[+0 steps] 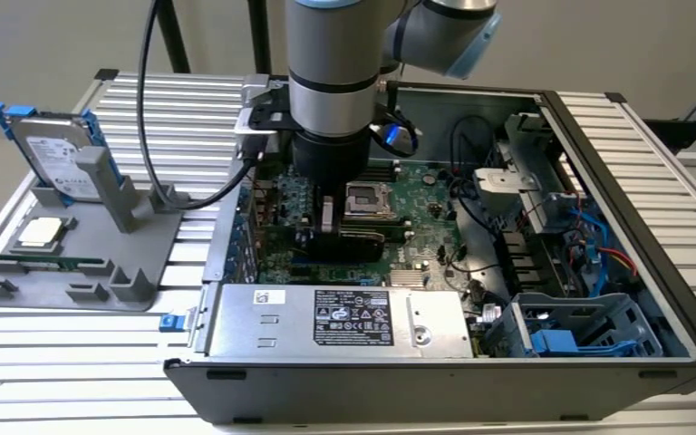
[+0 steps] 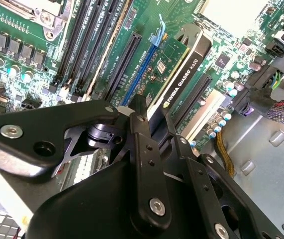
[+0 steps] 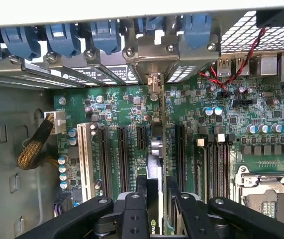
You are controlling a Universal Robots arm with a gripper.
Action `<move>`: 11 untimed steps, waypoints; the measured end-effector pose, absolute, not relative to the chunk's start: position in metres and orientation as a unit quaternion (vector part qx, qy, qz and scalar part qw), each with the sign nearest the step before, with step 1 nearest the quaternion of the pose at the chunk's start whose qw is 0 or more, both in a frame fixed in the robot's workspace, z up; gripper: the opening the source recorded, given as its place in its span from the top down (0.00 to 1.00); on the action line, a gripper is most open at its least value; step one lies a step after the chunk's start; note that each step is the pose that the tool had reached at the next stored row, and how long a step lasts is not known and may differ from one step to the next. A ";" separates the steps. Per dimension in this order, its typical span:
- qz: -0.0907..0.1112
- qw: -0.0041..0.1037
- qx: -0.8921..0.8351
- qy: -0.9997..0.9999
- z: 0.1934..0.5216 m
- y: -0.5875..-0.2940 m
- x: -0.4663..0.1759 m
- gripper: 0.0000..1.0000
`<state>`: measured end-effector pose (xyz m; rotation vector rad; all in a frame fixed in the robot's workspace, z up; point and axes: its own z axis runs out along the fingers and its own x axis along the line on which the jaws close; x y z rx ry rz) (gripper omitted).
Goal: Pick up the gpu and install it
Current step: 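Insert the gpu into the slot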
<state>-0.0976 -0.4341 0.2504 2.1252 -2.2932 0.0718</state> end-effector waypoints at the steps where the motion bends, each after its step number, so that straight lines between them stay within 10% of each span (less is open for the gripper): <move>1: 0.023 0.007 0.680 -0.733 0.250 -0.434 -0.098 1.00; 11: 0.023 0.007 0.680 -0.733 0.247 -0.434 -0.098 1.00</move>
